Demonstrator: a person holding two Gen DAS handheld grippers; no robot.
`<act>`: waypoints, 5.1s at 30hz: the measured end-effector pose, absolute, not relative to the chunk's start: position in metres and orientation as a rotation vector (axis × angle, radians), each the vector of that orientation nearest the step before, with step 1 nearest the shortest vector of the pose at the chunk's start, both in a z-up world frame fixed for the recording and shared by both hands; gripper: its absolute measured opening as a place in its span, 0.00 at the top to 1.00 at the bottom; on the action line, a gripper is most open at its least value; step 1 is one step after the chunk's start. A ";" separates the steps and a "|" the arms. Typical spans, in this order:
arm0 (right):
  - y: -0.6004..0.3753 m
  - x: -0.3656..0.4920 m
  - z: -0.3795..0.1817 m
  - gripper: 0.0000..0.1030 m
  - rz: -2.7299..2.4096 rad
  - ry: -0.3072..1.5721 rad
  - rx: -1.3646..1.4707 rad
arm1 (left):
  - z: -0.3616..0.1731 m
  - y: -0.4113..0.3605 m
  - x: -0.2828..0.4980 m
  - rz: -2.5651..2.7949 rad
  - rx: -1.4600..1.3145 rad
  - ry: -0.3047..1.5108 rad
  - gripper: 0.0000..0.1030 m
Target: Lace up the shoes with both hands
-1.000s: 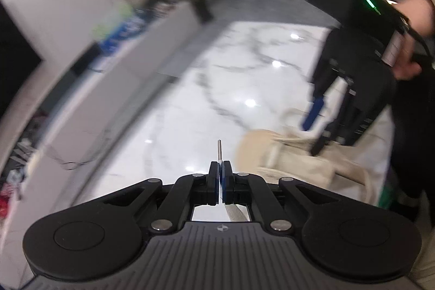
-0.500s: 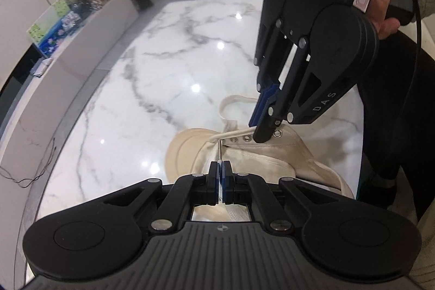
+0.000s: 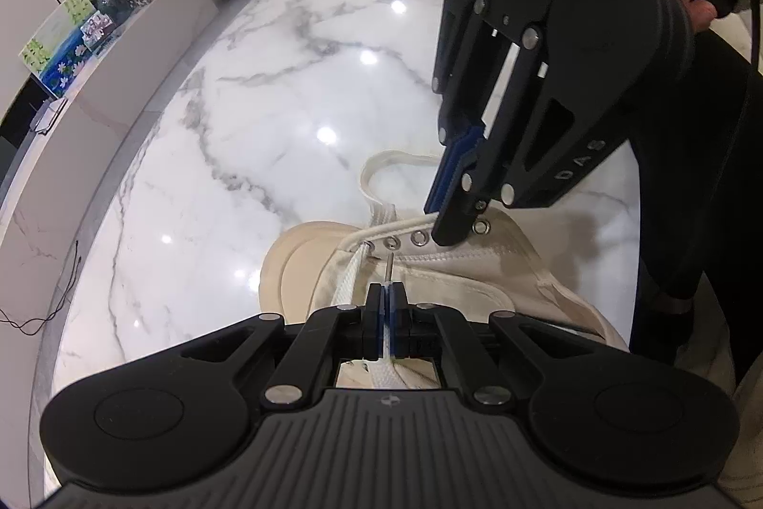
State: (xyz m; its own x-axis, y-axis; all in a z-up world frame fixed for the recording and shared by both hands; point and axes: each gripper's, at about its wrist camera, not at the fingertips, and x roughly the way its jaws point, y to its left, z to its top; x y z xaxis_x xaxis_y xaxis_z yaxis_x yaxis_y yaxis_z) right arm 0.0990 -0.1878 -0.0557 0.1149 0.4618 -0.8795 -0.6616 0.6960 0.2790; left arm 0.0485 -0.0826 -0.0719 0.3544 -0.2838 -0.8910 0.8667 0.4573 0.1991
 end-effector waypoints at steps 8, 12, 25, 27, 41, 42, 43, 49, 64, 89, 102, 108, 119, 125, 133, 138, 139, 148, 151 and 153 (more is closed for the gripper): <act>-0.188 0.098 -0.055 0.94 0.838 1.190 -0.199 | -0.072 -0.085 0.050 -0.848 0.771 0.915 0.99; -0.189 0.098 -0.055 0.94 0.840 1.190 -0.194 | -0.072 -0.086 0.050 -0.849 0.774 0.916 0.99; -0.190 0.097 -0.055 0.94 0.845 1.187 -0.184 | -0.074 -0.087 0.050 -0.861 0.783 0.932 0.99; -0.190 0.097 -0.055 0.94 0.847 1.187 -0.183 | -0.074 -0.088 0.051 -0.858 0.782 0.928 0.99; -0.190 0.099 -0.043 0.90 0.954 1.162 -0.307 | -0.074 -0.093 0.057 -0.860 0.766 0.905 0.99; -0.189 0.100 -0.043 0.88 0.959 1.156 -0.327 | -0.074 -0.092 0.058 -0.860 0.766 0.906 0.99; -0.187 0.102 -0.043 0.88 0.966 1.147 -0.364 | -0.074 -0.092 0.058 -0.861 0.766 0.905 0.99; -0.178 0.115 -0.052 0.88 1.033 1.083 -0.527 | -0.075 -0.092 0.060 -0.867 0.764 0.907 0.99; -0.155 0.118 -0.082 0.88 1.163 1.005 -0.725 | -0.076 -0.091 0.062 -0.884 0.739 0.906 0.99; -0.139 0.145 -0.095 0.98 1.213 0.999 -0.770 | -0.063 -0.072 0.044 -0.805 0.730 0.898 0.86; -0.204 0.141 -0.111 0.98 1.028 1.223 -0.820 | -0.053 -0.047 0.033 -0.731 0.615 0.927 0.86; -0.273 0.124 -0.116 0.98 0.895 1.347 -0.813 | -0.052 -0.041 0.029 -0.720 0.602 0.935 0.86; -0.353 0.141 -0.139 0.98 0.613 1.496 -0.803 | -0.044 -0.035 0.027 -0.727 0.575 0.919 0.86; -0.396 0.155 -0.141 0.98 0.405 1.542 -0.825 | -0.040 -0.031 0.035 -0.677 0.572 0.924 0.86; -0.433 0.160 -0.137 0.98 0.208 1.590 -0.875 | -0.040 -0.027 0.045 -0.652 0.546 0.935 0.86; -0.434 0.158 -0.115 0.94 0.296 1.561 -0.700 | -0.039 -0.028 0.049 -0.630 0.541 0.933 0.86; -0.429 0.157 -0.107 0.86 0.333 1.538 -0.652 | -0.039 -0.028 0.050 -0.626 0.539 0.932 0.86; -0.333 0.144 -0.070 0.76 0.604 1.336 -0.444 | -0.038 -0.033 0.052 -0.590 0.528 0.929 0.86; -0.299 0.146 -0.073 0.76 0.658 1.293 -0.377 | -0.038 -0.034 0.051 -0.581 0.516 0.926 0.86; -0.280 0.148 -0.078 0.76 0.686 1.271 -0.339 | -0.039 -0.035 0.051 -0.584 0.504 0.930 0.86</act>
